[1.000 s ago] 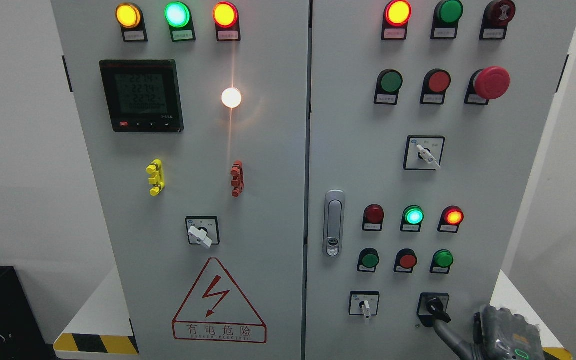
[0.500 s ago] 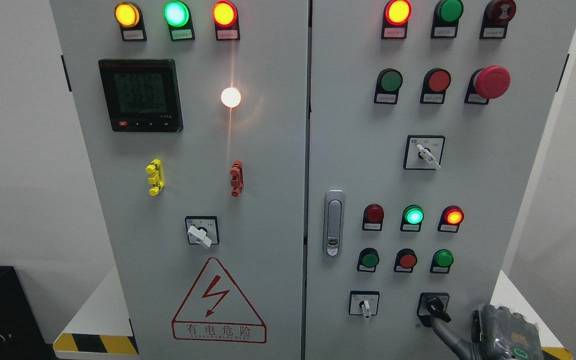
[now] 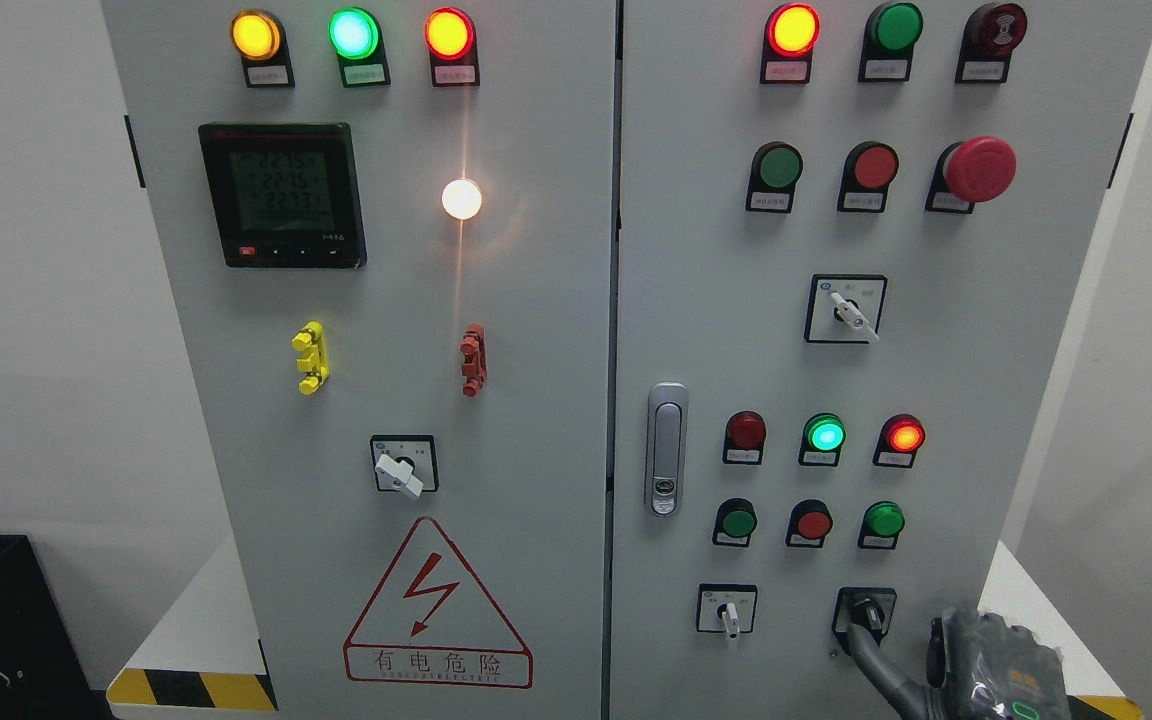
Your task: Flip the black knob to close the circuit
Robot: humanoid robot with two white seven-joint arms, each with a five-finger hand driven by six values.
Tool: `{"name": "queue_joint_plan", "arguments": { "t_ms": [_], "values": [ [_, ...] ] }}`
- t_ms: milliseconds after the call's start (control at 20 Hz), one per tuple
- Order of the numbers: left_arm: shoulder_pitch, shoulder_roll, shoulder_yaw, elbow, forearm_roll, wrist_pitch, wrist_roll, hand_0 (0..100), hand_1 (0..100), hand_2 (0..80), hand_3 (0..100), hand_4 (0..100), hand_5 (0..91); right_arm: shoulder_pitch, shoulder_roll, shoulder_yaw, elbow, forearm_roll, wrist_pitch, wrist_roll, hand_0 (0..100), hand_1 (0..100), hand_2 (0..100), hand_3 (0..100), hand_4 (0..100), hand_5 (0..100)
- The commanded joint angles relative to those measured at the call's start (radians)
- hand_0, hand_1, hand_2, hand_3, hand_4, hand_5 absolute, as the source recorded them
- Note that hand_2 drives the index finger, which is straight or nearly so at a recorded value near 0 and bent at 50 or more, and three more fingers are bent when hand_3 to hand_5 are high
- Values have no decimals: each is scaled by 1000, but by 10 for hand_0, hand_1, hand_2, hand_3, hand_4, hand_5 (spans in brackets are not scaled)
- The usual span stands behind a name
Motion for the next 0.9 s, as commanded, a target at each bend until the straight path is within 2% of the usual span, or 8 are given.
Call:
{"name": "queue_joint_plan", "arguments": {
  "t_ms": [0, 100, 200, 650, 850],
  "values": [
    [0, 0, 0, 1, 0, -1, 1, 120, 556, 0, 0, 0, 0, 19, 18, 49, -3, 0, -2, -22, 0, 0, 889, 1000, 963, 953],
    [0, 0, 0, 1, 0, -1, 1, 120, 556, 0, 0, 0, 0, 32, 19, 49, -21, -1, -2, -48, 0, 0, 887, 1000, 960, 953],
    [0, 0, 0, -1, 0, -1, -1, 120, 556, 0, 0, 0, 0, 49, 19, 52, -49, -20, -3, -54, 0, 0, 883, 1000, 955, 953],
    [0, 0, -1, -1, 0, -1, -1, 120, 556, 0, 0, 0, 0, 117, 17, 122, -118, -168, -6, -138, 0, 0, 867, 1000, 931, 943],
    [0, 0, 0, -1, 0, -1, 1, 120, 556, 0, 0, 0, 0, 152, 17, 150, -153, -184, -6, -174, 0, 25, 844, 1000, 915, 928]
  ]
}}
